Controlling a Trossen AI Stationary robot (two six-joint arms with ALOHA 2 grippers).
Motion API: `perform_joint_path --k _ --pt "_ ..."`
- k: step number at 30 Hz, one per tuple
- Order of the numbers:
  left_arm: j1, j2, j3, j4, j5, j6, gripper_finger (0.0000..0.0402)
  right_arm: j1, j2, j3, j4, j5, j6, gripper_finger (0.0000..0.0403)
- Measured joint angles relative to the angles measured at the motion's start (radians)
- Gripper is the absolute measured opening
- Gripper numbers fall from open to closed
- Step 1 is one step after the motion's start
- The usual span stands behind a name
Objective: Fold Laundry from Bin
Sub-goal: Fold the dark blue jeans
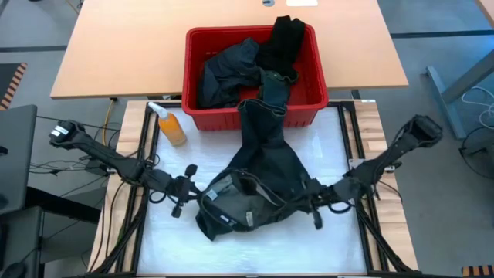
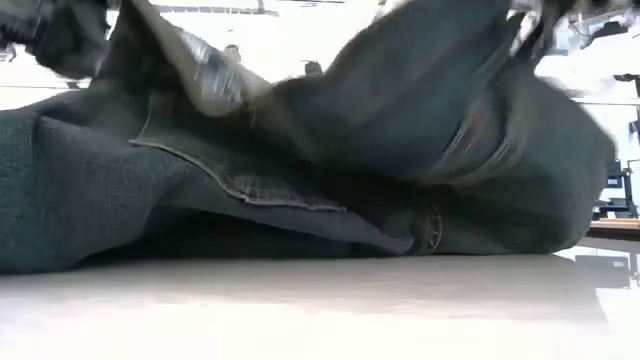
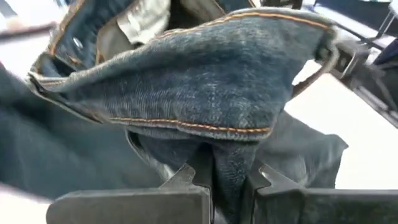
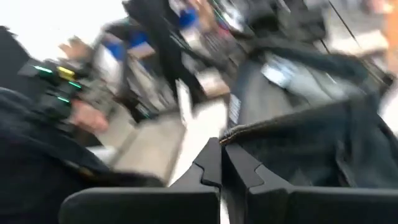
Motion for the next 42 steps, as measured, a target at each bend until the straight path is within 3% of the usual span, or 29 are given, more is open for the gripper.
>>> perform_joint_path --k 5,10,13,16,19,26,30,33,36,39,42 --pt "-0.001 0.000 0.139 -0.034 0.058 0.214 0.0009 0.070 -0.002 0.000 0.207 -0.045 -0.149 0.0021" --pt "0.000 0.000 0.285 -0.185 0.157 0.288 0.0009 0.121 0.016 0.013 0.215 -0.045 -0.126 0.0021" --pt "-0.001 0.000 0.325 -0.302 0.321 0.236 0.0009 0.138 0.059 0.033 0.208 -0.031 -0.084 0.0021" --pt "-0.003 0.002 0.323 -0.375 0.475 0.079 0.0009 0.137 0.130 0.063 0.174 -0.031 0.009 0.0021" --pt "-0.028 0.019 0.283 -0.374 0.539 -0.103 0.0009 0.119 0.204 0.101 0.131 -0.079 0.137 0.0025" --pt "-0.116 0.124 0.229 -0.349 0.541 -0.294 0.0009 0.023 0.259 0.152 0.099 -0.120 0.199 0.0080" --pt "-0.150 0.194 0.227 -0.355 0.539 -0.359 0.0009 -0.067 0.200 0.153 -0.066 -0.118 0.128 0.0109" --pt "-0.183 0.247 0.227 -0.358 0.508 -0.395 0.0009 -0.147 0.140 0.153 -0.249 -0.066 0.121 0.0129" --pt "-0.218 0.300 0.227 -0.357 0.478 -0.438 0.0009 -0.219 0.087 0.153 -0.382 0.066 0.173 0.0148" --pt "-0.250 0.347 0.227 -0.357 0.451 -0.464 0.0009 -0.281 0.075 0.153 -0.428 0.211 0.200 0.0163" --pt "-0.268 0.380 0.227 -0.364 0.427 -0.466 0.0009 -0.332 0.104 0.152 -0.413 0.247 0.097 0.0171"
